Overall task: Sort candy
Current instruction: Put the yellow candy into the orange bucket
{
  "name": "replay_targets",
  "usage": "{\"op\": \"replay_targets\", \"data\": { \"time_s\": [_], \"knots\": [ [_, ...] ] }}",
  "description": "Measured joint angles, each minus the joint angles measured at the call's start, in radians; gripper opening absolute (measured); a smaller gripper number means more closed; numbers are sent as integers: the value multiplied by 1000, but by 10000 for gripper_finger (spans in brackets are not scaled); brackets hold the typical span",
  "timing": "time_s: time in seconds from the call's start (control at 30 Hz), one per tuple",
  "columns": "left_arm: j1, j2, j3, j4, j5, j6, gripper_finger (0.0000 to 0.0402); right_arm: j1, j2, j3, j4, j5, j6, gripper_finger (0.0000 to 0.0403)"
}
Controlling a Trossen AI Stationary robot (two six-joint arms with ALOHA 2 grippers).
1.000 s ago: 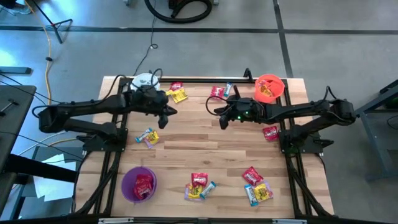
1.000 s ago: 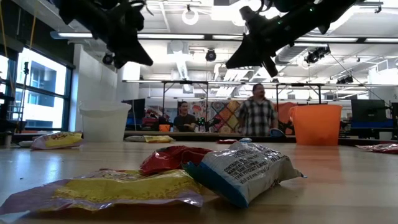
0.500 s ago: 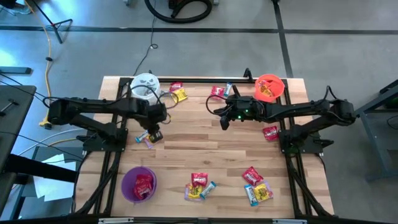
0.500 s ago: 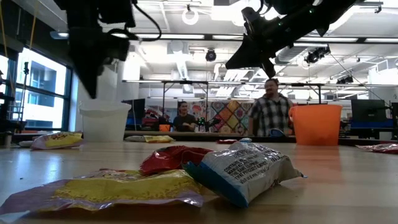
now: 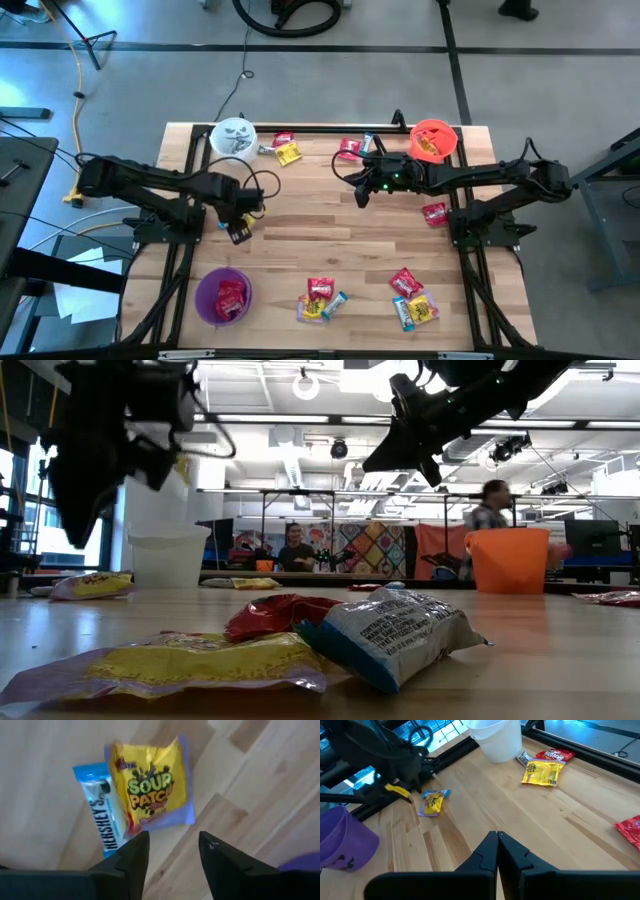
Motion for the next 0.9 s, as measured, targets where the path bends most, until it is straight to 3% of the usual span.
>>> {"op": "replay_targets", "data": {
  "time_s": [0.33,0.47,0.67,0.8,0.9],
  "knots": [
    [1,1,-165,240,-56,-130,157,0,0,0,-3,-2,23,0],
    [1,1,-174,255,-61,-115,122,0,0,0,-3,-2,26,0],
    [1,0,-127,279,-59,-24,16,0,0,0,3,-26,47,0],
    [26,-29,-39,398,-41,21,8,12,0,0,34,-59,39,6],
    [88,-33,18,577,83,46,2,27,1,0,80,-64,4,24]
  ]
}}
